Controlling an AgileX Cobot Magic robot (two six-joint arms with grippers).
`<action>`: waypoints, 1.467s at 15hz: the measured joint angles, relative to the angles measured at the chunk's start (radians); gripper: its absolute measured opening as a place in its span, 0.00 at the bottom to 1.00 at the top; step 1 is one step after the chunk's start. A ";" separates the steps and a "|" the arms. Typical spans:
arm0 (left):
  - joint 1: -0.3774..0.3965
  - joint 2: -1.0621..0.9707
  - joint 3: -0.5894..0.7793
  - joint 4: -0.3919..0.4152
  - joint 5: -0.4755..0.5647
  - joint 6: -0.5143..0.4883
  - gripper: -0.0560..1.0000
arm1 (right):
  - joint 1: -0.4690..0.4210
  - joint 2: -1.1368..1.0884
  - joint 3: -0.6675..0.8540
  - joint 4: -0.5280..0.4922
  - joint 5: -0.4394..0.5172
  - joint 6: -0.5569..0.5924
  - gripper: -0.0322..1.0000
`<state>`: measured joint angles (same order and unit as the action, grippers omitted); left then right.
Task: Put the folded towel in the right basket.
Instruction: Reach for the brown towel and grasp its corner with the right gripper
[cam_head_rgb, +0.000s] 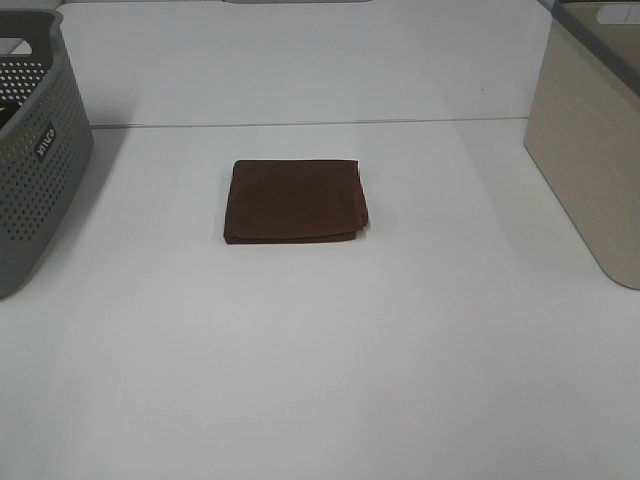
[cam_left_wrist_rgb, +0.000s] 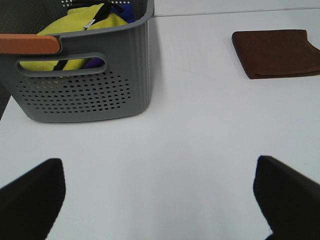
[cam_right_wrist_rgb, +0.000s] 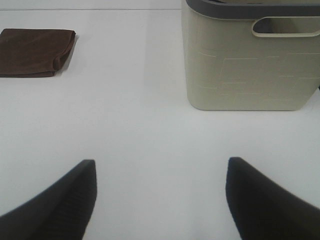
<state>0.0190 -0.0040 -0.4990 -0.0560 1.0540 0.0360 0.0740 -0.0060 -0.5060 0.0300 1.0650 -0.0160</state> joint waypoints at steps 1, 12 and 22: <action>0.000 0.000 0.000 0.000 0.000 0.000 0.97 | 0.000 0.000 0.000 0.000 0.000 0.000 0.70; 0.000 0.000 0.000 0.000 0.000 0.000 0.97 | 0.000 0.000 0.000 0.000 0.000 0.000 0.70; 0.000 0.000 0.000 0.000 0.000 0.000 0.97 | 0.000 0.000 0.000 0.000 0.000 0.000 0.70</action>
<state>0.0190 -0.0040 -0.4990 -0.0560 1.0540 0.0360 0.0740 -0.0060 -0.5060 0.0300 1.0650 -0.0160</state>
